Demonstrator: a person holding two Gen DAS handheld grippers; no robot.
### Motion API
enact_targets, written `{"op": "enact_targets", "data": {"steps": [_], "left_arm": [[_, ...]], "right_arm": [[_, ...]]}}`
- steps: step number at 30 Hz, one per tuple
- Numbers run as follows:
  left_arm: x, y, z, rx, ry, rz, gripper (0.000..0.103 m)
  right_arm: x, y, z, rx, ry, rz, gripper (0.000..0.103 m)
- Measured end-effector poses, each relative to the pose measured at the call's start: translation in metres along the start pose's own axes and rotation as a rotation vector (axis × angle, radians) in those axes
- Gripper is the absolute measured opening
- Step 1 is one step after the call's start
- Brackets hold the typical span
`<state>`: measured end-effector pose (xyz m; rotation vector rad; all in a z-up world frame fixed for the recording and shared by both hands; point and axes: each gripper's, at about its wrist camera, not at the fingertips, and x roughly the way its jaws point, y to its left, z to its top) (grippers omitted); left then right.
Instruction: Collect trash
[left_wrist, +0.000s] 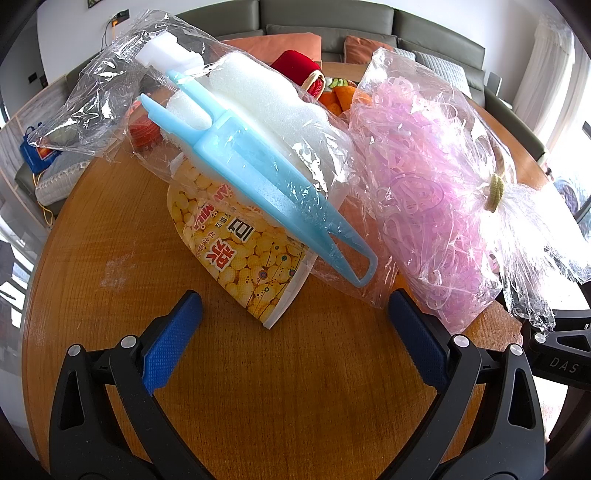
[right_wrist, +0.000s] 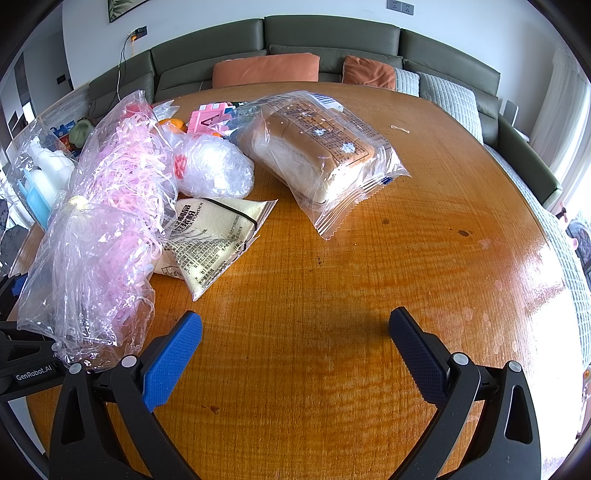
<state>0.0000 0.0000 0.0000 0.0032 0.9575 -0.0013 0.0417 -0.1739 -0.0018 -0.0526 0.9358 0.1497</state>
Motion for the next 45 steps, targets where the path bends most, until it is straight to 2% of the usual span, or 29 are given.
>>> {"op": "enact_targets", "data": {"steps": [45], "left_arm": [[0.0015,0.0032,0.0023,0.018,-0.001,-0.009,0.097]], "right_arm": [[0.0002,-0.0012,0.0009,0.004,-0.001,-0.001,0.101]]}}
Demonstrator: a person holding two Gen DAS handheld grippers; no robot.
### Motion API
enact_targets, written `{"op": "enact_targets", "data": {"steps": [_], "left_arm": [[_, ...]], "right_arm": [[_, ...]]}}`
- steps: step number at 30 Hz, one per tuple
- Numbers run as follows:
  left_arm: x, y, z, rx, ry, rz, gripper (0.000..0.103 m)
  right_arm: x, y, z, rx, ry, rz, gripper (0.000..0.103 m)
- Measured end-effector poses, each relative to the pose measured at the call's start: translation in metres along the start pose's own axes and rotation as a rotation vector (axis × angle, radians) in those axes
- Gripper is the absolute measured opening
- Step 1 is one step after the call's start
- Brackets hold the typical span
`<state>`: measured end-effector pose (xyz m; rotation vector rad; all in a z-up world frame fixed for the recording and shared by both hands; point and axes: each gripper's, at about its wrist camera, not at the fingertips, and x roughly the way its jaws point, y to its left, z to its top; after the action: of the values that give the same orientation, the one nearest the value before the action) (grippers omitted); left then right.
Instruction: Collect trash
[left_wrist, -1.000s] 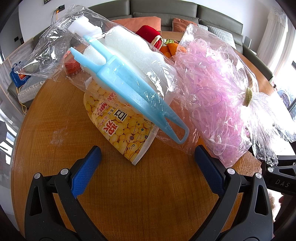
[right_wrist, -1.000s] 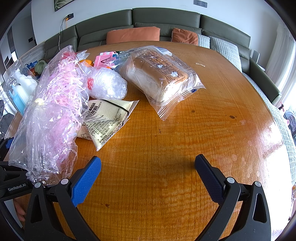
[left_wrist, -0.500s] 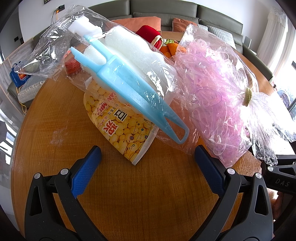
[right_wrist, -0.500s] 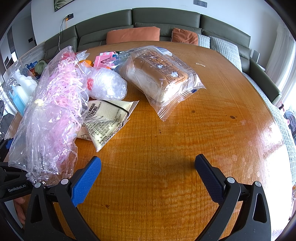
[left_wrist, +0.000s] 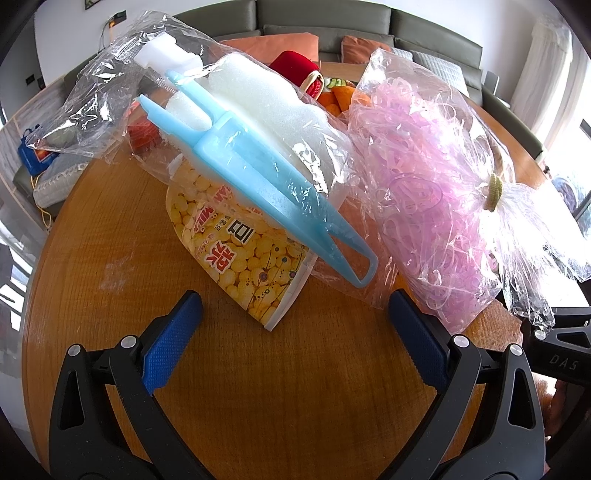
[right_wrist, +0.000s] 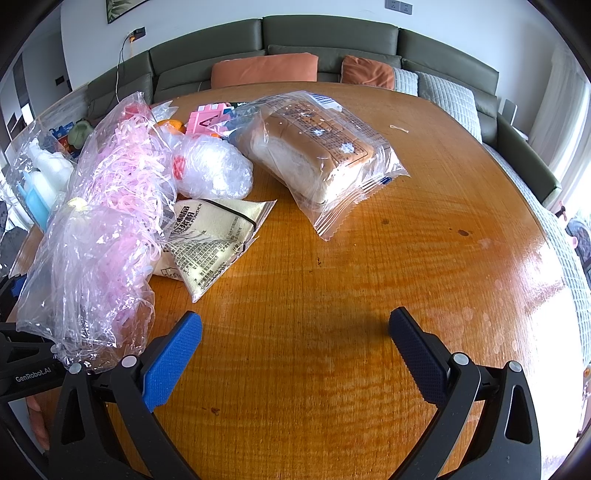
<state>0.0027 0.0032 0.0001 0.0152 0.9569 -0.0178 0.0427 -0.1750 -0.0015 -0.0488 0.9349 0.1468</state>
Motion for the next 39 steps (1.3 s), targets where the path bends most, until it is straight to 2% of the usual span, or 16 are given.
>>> {"op": "enact_targets", "data": {"steps": [3,6,14,17,22,28,29,30,33,36,39], "left_arm": [[-0.003,0.004,-0.001,0.004,0.018,-0.014,0.097],[-0.027,0.019,0.0,-0.036,-0.039,-0.036,0.097],[-0.07,0.055,0.005,-0.092,-0.076,-0.046,0.097],[-0.079,0.064,0.012,-0.115,-0.089,-0.036,0.097],[-0.085,0.076,0.022,-0.155,-0.107,-0.02,0.097],[-0.078,0.08,0.028,-0.159,-0.078,-0.034,0.097],[-0.077,0.079,0.029,-0.15,-0.076,-0.033,0.097],[-0.074,0.077,0.032,-0.137,-0.072,-0.031,0.097],[-0.068,0.074,0.035,-0.133,-0.061,-0.037,0.097],[-0.056,0.074,0.045,-0.151,-0.046,-0.061,0.097],[-0.051,0.074,0.052,-0.161,-0.048,-0.086,0.097]], "right_arm": [[-0.005,-0.002,-0.001,0.015,0.005,0.034,0.101],[-0.021,-0.006,0.005,0.016,-0.02,0.053,0.101],[-0.076,0.007,0.033,-0.063,-0.104,0.144,0.101],[-0.092,0.021,0.044,-0.1,-0.124,0.2,0.101],[-0.089,0.062,0.06,-0.175,-0.124,0.267,0.098],[-0.057,0.102,0.051,-0.238,-0.057,0.226,0.084],[-0.053,0.104,0.049,-0.227,-0.046,0.225,0.075],[-0.051,0.103,0.048,-0.215,-0.036,0.222,0.056],[-0.042,0.098,0.046,-0.193,0.015,0.232,0.039],[-0.045,0.09,0.047,-0.176,0.033,0.247,0.036],[-0.052,0.081,0.047,-0.156,0.014,0.254,0.033]]}}
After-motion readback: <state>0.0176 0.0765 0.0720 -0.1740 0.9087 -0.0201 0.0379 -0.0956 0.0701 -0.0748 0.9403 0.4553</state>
